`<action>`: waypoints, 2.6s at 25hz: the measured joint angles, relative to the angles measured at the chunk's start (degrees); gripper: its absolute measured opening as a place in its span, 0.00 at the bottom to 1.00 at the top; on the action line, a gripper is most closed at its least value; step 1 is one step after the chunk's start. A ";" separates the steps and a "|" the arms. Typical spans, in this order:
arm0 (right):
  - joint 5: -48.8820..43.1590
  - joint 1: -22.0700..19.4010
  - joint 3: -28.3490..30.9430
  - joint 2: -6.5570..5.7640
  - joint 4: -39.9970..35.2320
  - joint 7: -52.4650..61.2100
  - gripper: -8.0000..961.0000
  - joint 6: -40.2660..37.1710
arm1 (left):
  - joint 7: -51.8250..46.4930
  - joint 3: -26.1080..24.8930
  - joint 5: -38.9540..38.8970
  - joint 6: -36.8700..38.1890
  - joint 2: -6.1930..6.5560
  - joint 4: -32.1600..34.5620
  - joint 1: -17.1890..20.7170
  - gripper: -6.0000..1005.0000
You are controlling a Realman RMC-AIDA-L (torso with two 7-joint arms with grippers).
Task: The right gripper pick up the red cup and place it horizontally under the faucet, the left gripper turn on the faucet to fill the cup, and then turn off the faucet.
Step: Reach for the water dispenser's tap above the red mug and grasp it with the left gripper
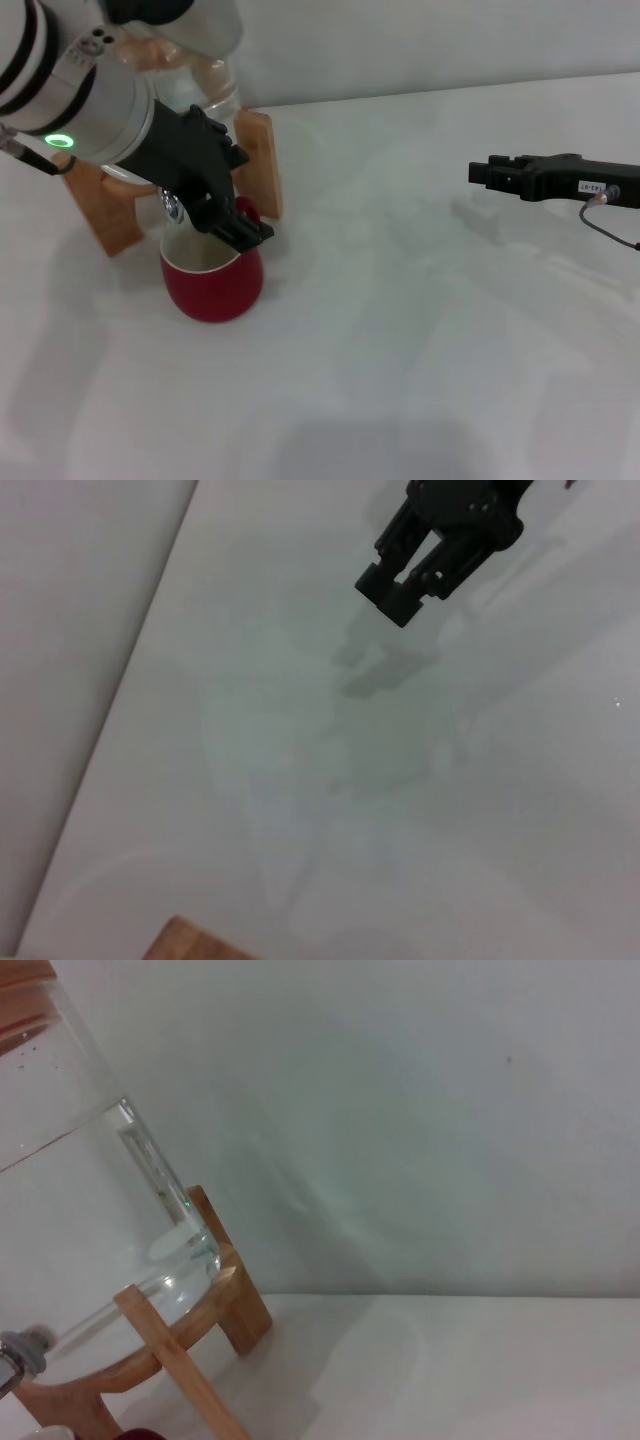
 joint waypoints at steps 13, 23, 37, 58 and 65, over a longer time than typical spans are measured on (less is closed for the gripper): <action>0.00 -0.27 0.00 0.00 0.04 0.03 0.42 0.20 | -0.75 0.49 2.18 0.80 0.00 0.54 1.02 0.87; 0.00 -0.20 0.00 0.00 0.05 0.03 0.42 0.16 | -1.00 0.50 2.48 0.64 0.18 0.60 1.32 0.87; 0.00 -0.19 0.00 -0.07 0.04 0.03 0.42 0.19 | -1.33 0.53 3.10 1.29 0.10 0.66 0.97 0.87; 0.00 -0.06 0.62 -0.10 -0.83 -0.06 0.42 0.17 | -0.87 1.52 2.84 3.10 0.09 0.06 0.63 0.87; 0.00 -0.02 0.62 -0.16 -0.84 -0.04 0.42 0.17 | -0.92 1.65 3.02 2.08 0.09 0.06 0.62 0.87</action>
